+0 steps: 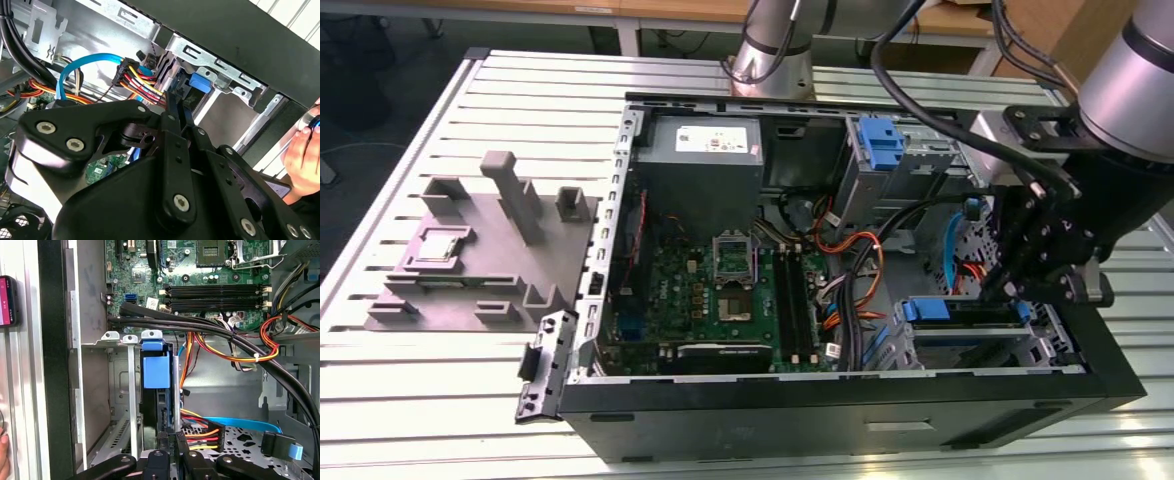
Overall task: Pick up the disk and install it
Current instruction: 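Insert the first disk wire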
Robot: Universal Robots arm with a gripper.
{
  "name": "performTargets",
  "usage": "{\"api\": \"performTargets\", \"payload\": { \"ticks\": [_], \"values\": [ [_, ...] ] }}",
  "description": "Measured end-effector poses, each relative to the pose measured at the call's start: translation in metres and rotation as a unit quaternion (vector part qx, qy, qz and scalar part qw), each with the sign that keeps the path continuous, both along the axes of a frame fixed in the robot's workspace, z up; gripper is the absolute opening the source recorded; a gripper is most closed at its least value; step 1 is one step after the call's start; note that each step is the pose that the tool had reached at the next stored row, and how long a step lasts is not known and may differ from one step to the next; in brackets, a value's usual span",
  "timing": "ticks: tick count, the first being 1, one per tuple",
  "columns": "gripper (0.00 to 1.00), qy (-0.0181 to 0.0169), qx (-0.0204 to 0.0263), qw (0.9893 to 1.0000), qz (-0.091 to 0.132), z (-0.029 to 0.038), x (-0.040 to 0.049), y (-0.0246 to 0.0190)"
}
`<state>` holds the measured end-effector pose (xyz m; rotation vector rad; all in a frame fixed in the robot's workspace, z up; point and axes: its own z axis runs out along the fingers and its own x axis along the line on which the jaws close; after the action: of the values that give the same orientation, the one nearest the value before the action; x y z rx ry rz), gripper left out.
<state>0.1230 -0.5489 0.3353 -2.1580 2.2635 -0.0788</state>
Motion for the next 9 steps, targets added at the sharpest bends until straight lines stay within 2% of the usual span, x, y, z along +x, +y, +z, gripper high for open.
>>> {"api": "performTargets", "payload": {
  "ticks": [4, 9],
  "values": [
    [0.17, 0.0000, 0.0005, 1.0000, 0.000, -0.0004, -0.0001, -0.0026],
    [0.17, 0.0000, 0.0010, 1.0000, 0.000, -0.0011, -0.0009, -0.0032]
  ]
}}
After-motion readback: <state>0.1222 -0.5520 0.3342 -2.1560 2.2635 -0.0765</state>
